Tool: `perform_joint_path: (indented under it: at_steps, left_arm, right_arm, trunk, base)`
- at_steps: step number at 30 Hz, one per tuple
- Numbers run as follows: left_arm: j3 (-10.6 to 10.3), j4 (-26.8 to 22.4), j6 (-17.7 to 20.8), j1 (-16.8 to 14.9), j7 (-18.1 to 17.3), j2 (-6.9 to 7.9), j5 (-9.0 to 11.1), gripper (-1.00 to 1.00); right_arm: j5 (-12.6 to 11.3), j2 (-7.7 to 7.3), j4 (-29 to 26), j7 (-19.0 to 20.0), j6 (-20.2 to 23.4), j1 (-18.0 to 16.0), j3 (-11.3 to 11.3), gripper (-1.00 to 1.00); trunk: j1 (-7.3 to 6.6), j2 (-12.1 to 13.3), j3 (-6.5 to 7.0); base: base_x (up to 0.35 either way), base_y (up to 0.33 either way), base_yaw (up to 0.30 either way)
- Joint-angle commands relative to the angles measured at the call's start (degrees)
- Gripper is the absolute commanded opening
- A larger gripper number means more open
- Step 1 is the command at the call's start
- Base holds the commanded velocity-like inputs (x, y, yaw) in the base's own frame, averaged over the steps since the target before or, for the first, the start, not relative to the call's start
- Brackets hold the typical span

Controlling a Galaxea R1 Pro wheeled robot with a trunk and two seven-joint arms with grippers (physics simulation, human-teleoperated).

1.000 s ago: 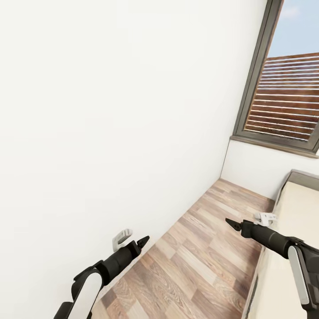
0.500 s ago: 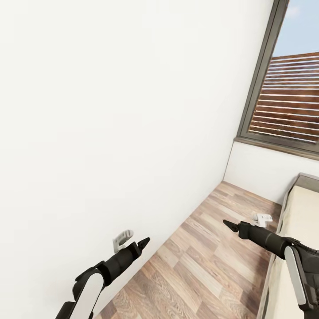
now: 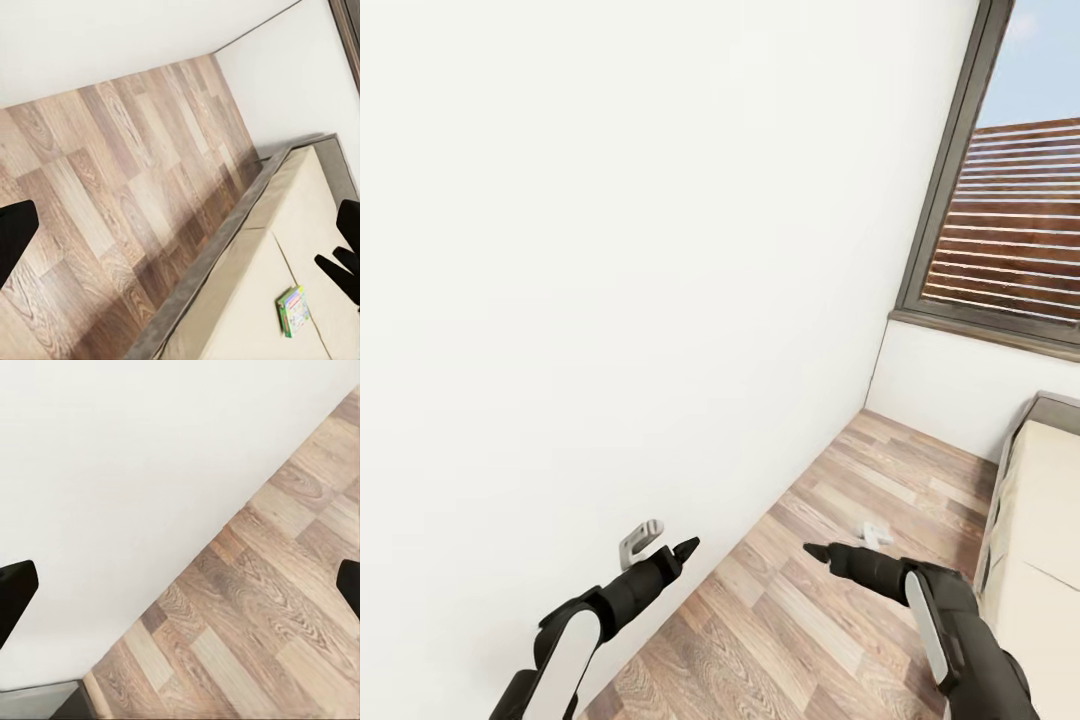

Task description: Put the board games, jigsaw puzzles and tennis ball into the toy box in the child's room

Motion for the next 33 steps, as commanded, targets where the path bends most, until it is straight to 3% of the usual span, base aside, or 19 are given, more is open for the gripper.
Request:
perform_joint_path:
  at_steps: [1,7,19,33]
  left_arm:
    - [0.0,-0.1,0.2,0.0,0.5,-0.01,0.6,1.0]
    - [0.0,0.2,0.1,-0.2,0.6,-0.08,0.6,1.0]
    - [-1.2,0.4,0.1,-0.4,0.6,-0.11,0.6,1.0]
    - [-1.6,0.4,0.1,-0.4,0.6,-0.11,0.6,1.0]
  right_arm:
    - [-0.4,0.01,0.0,0.0,0.4,-0.1,-0.1,1.0]
    - [-0.6,0.81,3.9,-2.2,-0.2,-1.2,0.4,1.0]
    - [-0.7,0.95,4.2,-3.2,-0.5,-1.8,0.0,1.0]
    - [-0.8,0.85,3.9,-3.4,-0.5,-2.0,-0.9,1.0]
  trunk:
    - [0.04,-0.1,-0.13]
    - [0.04,-0.1,-0.13]
    - [0.04,-0.1,-0.04]
    - [0.04,-0.1,0.73]
  base:
    - [0.008,0.001,0.0]
    - [0.004,0.001,0.0]
    - [0.001,0.0,-0.012]
    - [0.0,0.0,-0.173]
